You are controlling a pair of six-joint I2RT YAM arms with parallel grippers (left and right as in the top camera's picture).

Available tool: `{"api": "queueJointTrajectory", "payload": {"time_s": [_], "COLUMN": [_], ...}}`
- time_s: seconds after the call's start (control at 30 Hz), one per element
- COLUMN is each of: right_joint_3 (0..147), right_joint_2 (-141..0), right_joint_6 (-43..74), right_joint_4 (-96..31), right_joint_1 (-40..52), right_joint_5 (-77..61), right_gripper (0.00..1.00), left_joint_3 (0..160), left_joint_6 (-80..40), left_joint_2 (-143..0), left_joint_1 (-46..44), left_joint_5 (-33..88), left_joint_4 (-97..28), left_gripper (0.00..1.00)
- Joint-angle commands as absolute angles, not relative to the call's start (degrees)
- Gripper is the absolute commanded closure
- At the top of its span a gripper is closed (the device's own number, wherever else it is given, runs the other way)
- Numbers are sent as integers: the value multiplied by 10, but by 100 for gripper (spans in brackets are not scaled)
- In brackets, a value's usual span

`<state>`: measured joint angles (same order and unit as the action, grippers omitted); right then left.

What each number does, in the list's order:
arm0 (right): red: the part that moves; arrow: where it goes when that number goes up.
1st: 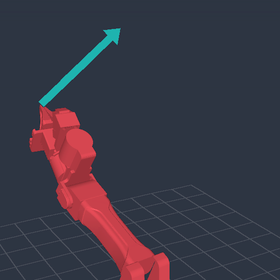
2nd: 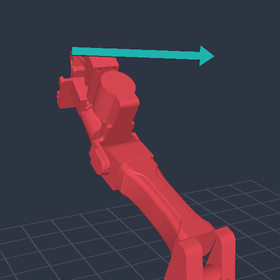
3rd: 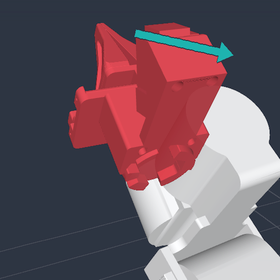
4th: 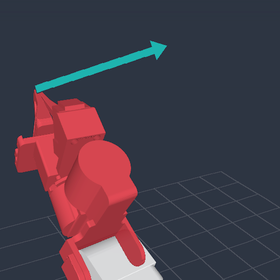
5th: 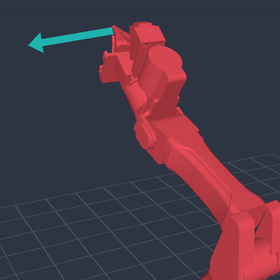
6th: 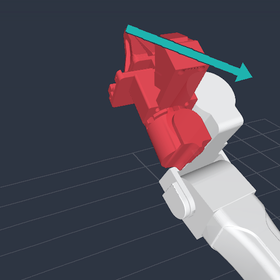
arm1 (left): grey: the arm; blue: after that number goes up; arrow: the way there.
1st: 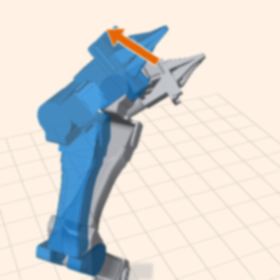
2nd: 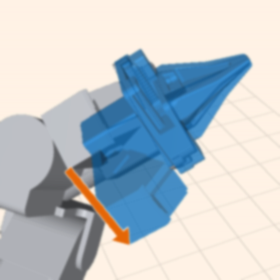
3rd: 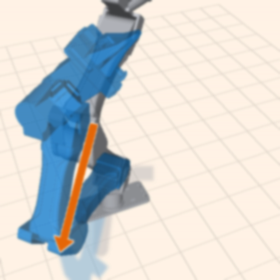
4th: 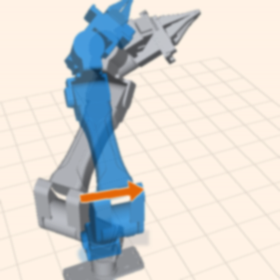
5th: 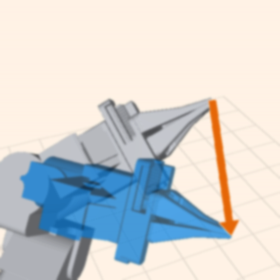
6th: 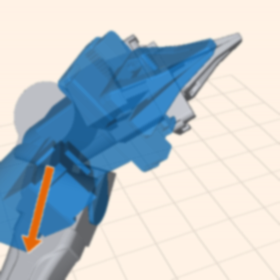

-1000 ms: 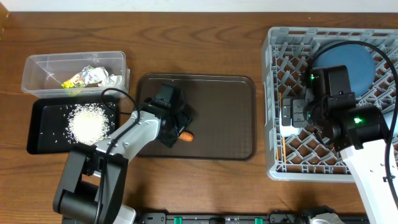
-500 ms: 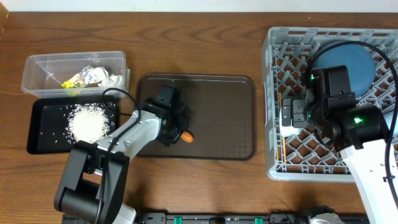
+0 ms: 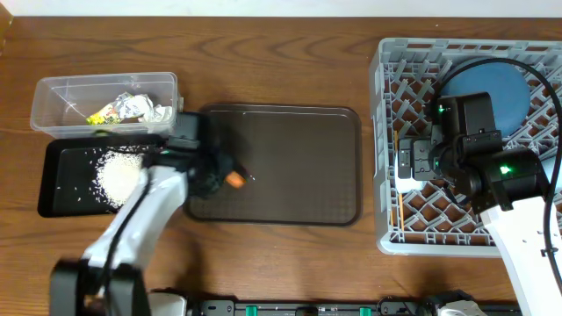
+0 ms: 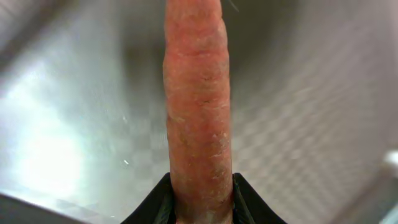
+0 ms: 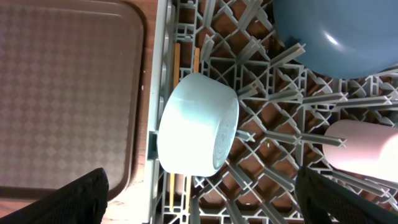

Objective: Sort waste into correct bins and load items into the dishwasher rack
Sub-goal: 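Carry the carrot left and drop it onto the black tray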

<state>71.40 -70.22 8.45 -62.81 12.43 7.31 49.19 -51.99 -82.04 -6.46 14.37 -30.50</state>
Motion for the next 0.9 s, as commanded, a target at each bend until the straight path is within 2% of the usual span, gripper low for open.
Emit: {"api": "queueJointTrajectory", "payload": {"time_s": [0.0,0.2,0.5,0.87], "right_joint_3": [712,712,712,712], "right_joint_2": [-696,-696,-696,-696], "right_joint_6": [76,76,76,76], "right_joint_4": [-629,-629,-633,-633], "right_joint_1": [119,119,119,119], "right_joint_5": [76,76,76,76], "right_gripper": [5,5,5,5], "left_joint_3": [493,493,493,493], "left_joint_6": [-449,-420,-420,-420], "left_joint_2": [-754,-713,-763,-892], "left_joint_1": [-4,118,277,358], "left_joint_5": [110,77,33,33], "left_joint_4": [-322,-330,-304,-255], "left_gripper": [75,75,74,74]}}
